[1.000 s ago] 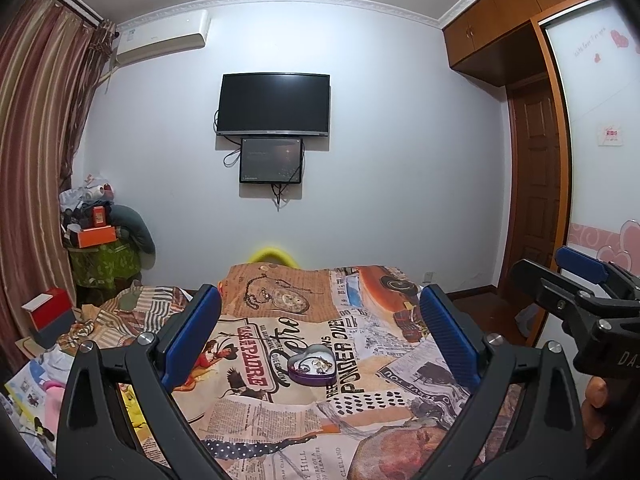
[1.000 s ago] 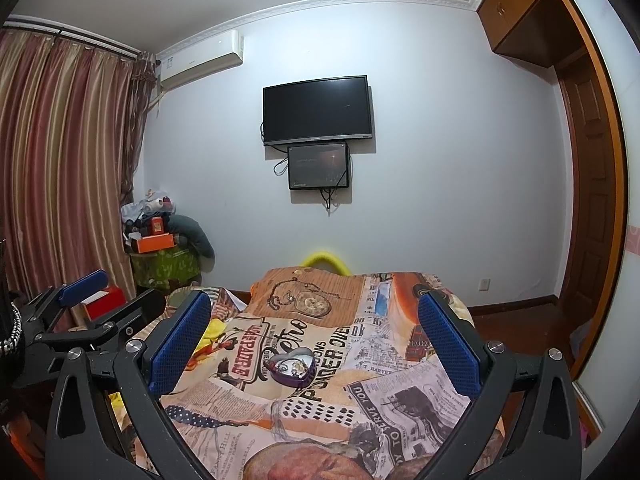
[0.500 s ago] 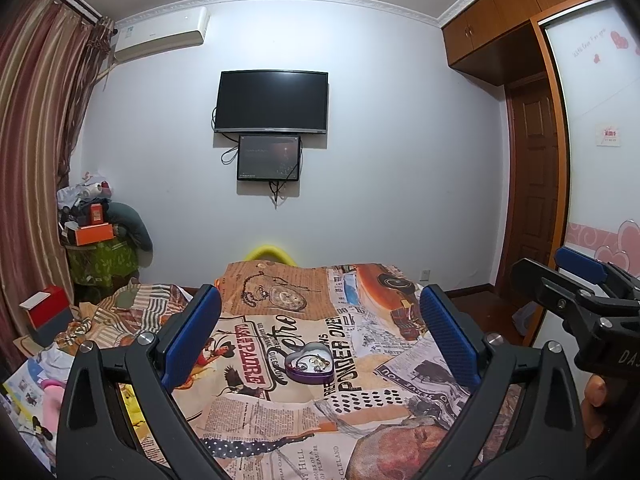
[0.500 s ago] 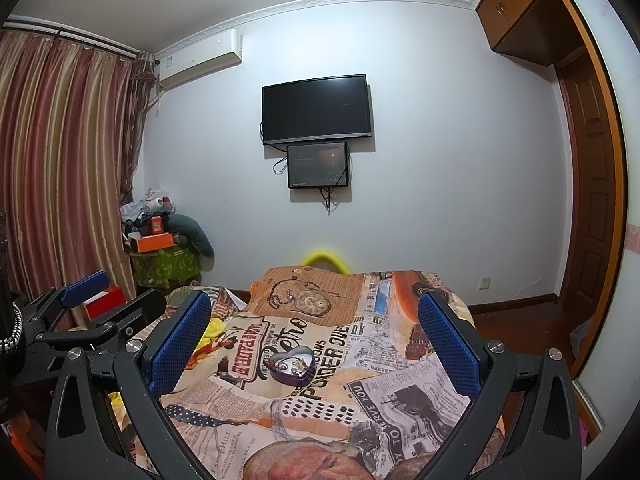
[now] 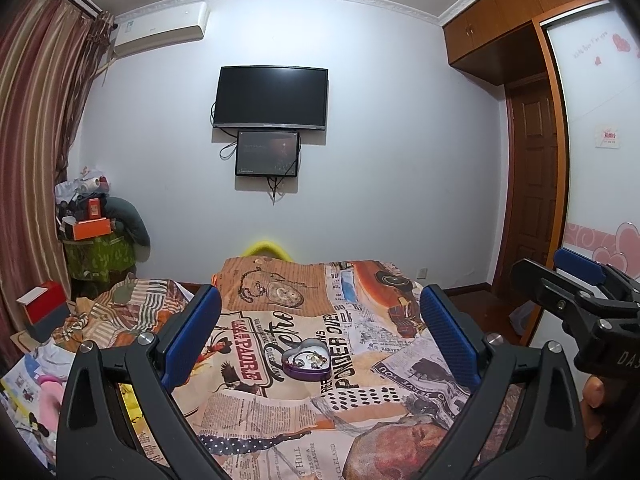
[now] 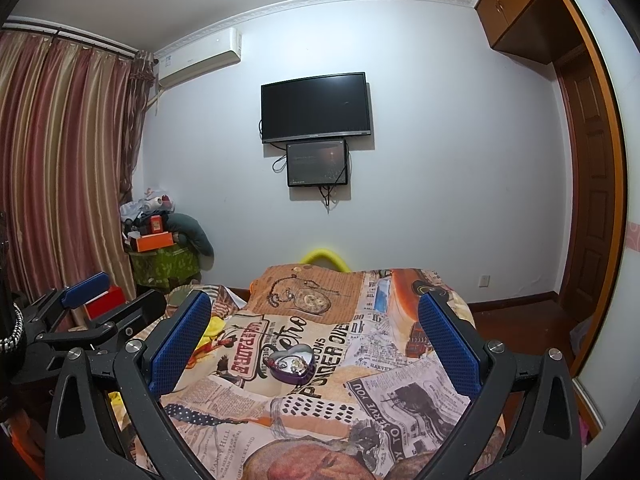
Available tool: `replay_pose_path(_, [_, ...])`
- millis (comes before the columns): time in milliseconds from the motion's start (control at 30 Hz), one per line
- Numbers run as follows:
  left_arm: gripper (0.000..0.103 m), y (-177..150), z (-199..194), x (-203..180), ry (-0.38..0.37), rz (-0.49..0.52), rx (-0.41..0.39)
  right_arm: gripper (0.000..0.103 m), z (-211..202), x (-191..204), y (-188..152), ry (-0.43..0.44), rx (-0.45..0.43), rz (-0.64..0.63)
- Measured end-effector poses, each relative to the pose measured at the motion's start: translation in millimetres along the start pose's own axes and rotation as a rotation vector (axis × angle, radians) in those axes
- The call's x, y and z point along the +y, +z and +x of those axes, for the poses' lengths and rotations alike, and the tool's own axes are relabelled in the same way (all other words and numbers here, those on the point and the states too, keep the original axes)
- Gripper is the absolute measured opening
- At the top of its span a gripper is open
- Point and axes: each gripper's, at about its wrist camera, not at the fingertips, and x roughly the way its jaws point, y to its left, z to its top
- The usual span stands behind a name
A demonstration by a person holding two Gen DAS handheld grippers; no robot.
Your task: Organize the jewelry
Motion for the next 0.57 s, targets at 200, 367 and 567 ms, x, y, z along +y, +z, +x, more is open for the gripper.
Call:
replay_pose_path(200, [0.100, -1.9, 0.5, -1.9, -0.006, 0.009, 0.006, 0.103, 1.4, -1.4, -1.4, -0.006, 0.003, -0.001])
replay_pose_path(367, [0.100, -3.0, 1.6, -3.3, -0.012, 0.013, 0.009, 0.103, 3.0, -1.9, -1.4, -0.007, 0.007, 0.001])
replay_pose_path(567, [0.100, -5.3, 6.4, -3.5, -0.016, 0.015, 0.021, 0.103, 8.0, -4.9, -3.3, -0.018, 0.018, 0.009])
